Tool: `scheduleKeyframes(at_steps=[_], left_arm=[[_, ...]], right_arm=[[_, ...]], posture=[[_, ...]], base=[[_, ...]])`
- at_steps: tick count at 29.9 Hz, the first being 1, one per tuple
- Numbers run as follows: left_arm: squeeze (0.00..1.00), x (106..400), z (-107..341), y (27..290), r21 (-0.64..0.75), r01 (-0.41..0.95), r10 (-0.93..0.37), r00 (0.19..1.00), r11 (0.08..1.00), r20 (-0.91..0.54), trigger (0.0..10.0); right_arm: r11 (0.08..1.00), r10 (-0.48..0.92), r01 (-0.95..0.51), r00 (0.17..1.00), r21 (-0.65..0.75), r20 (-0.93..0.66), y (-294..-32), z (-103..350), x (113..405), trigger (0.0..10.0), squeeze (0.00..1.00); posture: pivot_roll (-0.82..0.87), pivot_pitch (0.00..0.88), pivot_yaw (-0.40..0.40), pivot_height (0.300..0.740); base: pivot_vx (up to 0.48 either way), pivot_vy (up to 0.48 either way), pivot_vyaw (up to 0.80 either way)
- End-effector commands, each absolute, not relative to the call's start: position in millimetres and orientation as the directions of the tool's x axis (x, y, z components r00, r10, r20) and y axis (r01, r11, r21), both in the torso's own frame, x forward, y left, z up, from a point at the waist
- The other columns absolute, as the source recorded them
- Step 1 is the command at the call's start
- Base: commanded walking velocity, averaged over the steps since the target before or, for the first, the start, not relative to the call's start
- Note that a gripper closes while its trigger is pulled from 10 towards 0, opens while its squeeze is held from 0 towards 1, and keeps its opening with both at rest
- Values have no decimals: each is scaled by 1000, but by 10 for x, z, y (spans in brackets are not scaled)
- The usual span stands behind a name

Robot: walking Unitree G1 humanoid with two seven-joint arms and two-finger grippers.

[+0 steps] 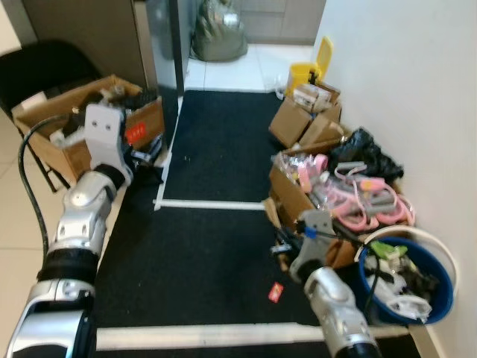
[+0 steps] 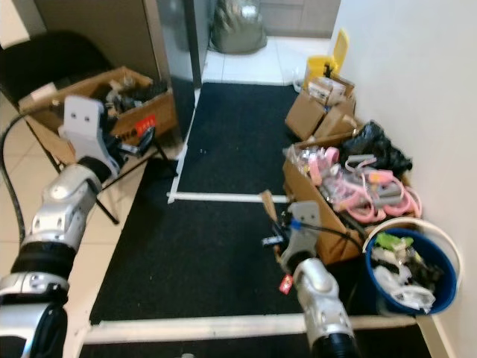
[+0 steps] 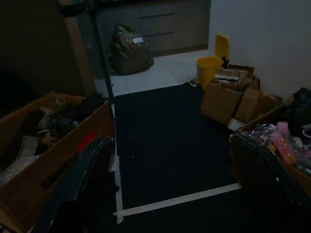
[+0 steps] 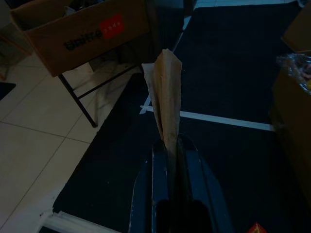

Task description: Picking trash to rubbish bin

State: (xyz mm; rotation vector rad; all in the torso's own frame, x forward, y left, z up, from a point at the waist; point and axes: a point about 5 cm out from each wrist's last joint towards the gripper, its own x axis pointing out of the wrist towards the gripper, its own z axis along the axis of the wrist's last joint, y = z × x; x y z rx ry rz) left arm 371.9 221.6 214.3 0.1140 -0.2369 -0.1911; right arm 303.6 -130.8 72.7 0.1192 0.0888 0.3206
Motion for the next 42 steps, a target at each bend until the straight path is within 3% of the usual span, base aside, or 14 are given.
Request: scheduleKeyframes(at_steps=[1,20,27,29,42], left_arm=[[0,3729,2153,2228,151,178,-209,952,972,222,10000],[0,3723,2035,2208,135,187,-213,954,973,211,10000],[0,3331,1472,1965,1,195,-193,972,981,132,10000],[0,3103,1240,1810,-46,191,-187,978,980,89,10000],[0,2873,1139,1719,-84,126,-122,991,989,46,10000]], right_arm=[[949,297,-284,951,135,-87,-1383,673,3010,10000,0],[948,304,-291,948,129,-91,-1380,659,2987,10000,0],[947,304,-291,949,133,-88,-1377,663,2958,10000,0],[942,297,-282,953,182,-57,-1344,748,2973,10000,0],[942,309,-300,950,149,-40,-1348,796,2991,10000,0]], posture=[[92,121,30,740],[87,128,30,740],[83,134,20,740],[83,135,19,740],[77,147,5,740]], base=[[334,0,0],[330,0,0],[314,0,0],[315,0,0],[306,0,0]])
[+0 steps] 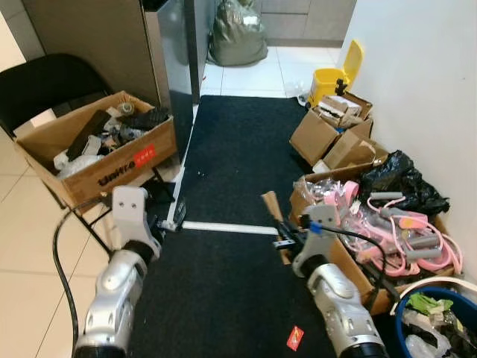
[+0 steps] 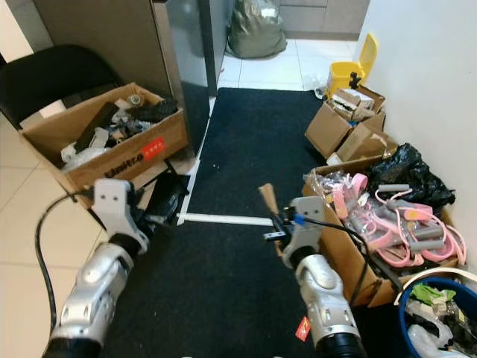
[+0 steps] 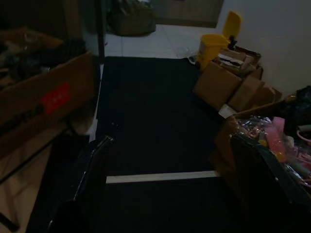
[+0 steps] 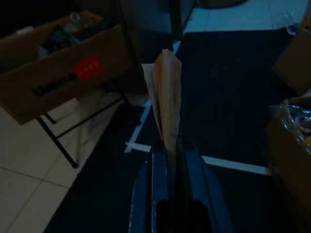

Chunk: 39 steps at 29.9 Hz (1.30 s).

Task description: Picking trash to rubbish bin

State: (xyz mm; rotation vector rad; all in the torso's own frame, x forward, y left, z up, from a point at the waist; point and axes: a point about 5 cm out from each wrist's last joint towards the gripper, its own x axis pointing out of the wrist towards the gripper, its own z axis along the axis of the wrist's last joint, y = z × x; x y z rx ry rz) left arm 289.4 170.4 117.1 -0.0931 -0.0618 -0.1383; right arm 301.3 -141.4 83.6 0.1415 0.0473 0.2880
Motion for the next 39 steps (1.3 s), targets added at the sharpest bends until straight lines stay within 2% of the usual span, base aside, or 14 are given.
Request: scheduleKeyframes(at_steps=[1,14,26,30,39], left_arm=[[0,2846,1136,1713,-91,118,-114,993,989,40,10000],[0,2721,1143,1733,-78,78,-77,997,994,14,10000],[0,2690,1194,2035,-2,-43,43,999,999,28,10000],[0,2678,1253,1993,10,-10,10,998,1000,63,10000],[0,2620,1204,2063,-8,-88,89,995,996,55,10000]], right_arm=[[942,309,-300,950,150,-40,-1348,797,2980,10000,0],[951,276,-268,961,152,-32,-1367,827,2980,10000,0],[972,213,-205,975,118,-65,-1474,721,2967,10000,0],[974,194,-183,978,131,-74,-1513,695,2972,10000,0],[973,174,-161,982,165,-70,-1559,695,3007,10000,0]], posture=[[71,143,8,740],[66,156,-9,740],[71,145,-8,740],[68,146,-7,740],[78,130,-11,740]], base=[[285,0,0],[282,0,0],[278,0,0],[267,0,0],[164,0,0]])
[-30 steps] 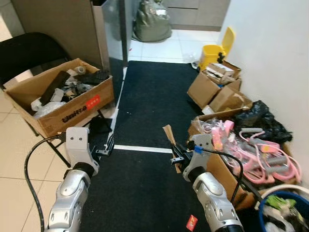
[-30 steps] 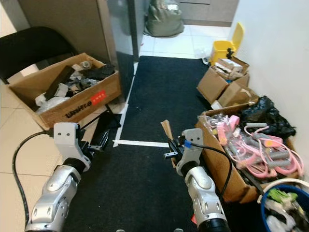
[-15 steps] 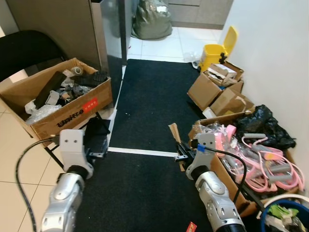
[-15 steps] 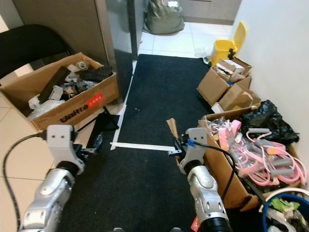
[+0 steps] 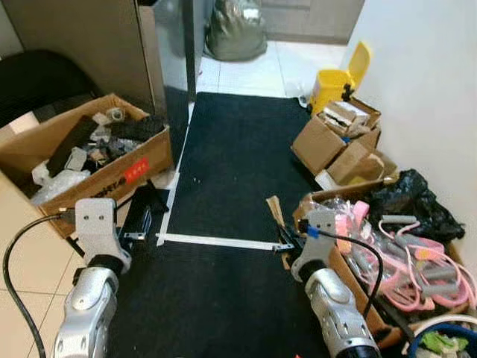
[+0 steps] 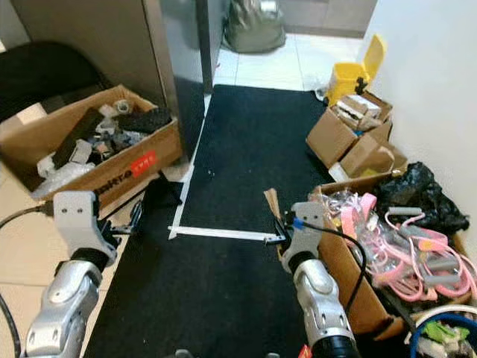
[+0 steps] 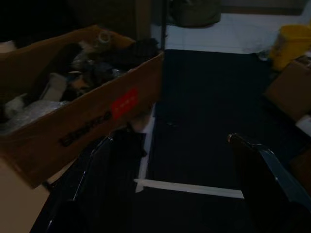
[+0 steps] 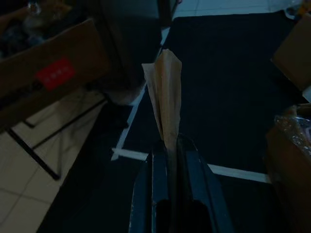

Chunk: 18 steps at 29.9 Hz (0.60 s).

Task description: Picking trash to rubbish bin

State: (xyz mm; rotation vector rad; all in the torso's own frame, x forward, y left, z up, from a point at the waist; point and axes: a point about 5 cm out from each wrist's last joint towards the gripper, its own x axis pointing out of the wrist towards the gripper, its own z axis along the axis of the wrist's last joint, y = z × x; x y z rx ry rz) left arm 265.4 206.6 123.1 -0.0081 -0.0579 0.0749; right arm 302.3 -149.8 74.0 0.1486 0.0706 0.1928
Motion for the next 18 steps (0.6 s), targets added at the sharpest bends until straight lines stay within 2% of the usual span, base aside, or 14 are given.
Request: scheduleKeyframes(at_steps=[1,11,18], left_arm=[[0,2617,1196,2060,-11,-89,90,995,996,53,10000],[0,2655,1200,2028,-25,-72,73,996,997,53,10000],[0,2680,1214,2029,-31,-73,75,996,997,57,10000]], right_arm=[[973,173,-160,982,164,-69,-1560,692,3011,10000,0],[963,187,-177,982,204,-30,-1486,738,3025,10000,0],[960,194,-185,981,210,-25,-1482,722,3015,10000,0]], posture=[[80,127,-8,740],[72,114,-8,740],[73,108,-4,740]], base=[[240,0,0],[24,0,0],[245,0,0]])
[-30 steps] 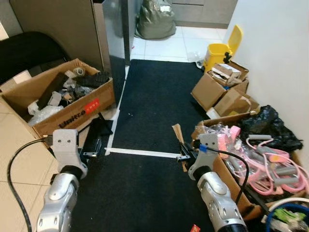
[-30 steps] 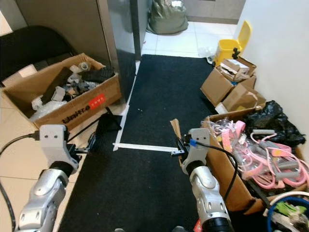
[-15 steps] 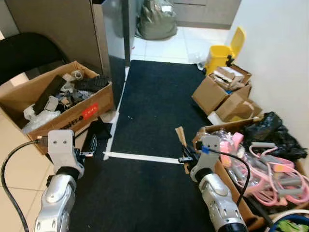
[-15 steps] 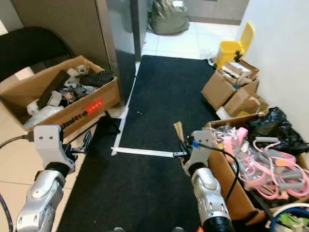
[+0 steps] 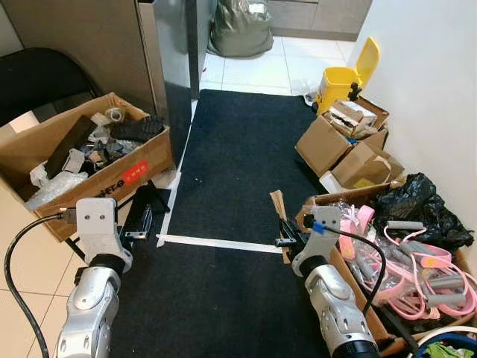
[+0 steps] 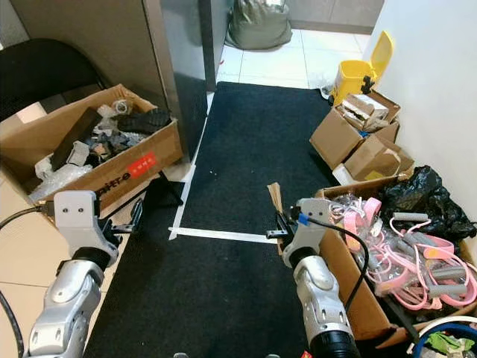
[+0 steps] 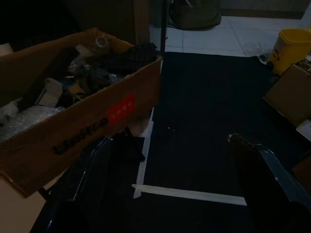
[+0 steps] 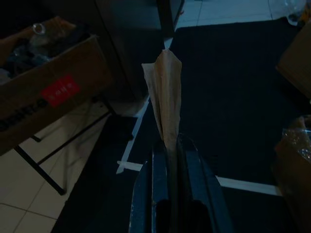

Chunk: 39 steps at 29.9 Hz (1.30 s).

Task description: Picking trash to rubbish bin

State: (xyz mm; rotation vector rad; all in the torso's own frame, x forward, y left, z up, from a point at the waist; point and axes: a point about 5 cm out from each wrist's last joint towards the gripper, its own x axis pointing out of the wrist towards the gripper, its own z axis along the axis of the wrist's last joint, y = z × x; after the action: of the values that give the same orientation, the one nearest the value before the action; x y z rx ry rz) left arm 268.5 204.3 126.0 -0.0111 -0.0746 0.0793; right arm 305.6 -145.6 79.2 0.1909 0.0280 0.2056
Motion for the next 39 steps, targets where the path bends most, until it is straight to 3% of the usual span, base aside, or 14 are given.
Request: scheduleKeyframes(at_steps=[1,39], left_arm=[[0,2681,1215,2024,-30,-70,72,996,997,58,10000],[0,2703,1243,2013,-21,-45,46,997,999,54,10000]], right_arm=[[960,194,-184,981,212,-23,-1481,726,3013,10000,0],[956,200,-191,979,221,-23,-1443,699,2979,10000,0]], posture=[[77,102,-5,740],[93,121,13,740]], base=[[255,0,0],[295,0,0]])
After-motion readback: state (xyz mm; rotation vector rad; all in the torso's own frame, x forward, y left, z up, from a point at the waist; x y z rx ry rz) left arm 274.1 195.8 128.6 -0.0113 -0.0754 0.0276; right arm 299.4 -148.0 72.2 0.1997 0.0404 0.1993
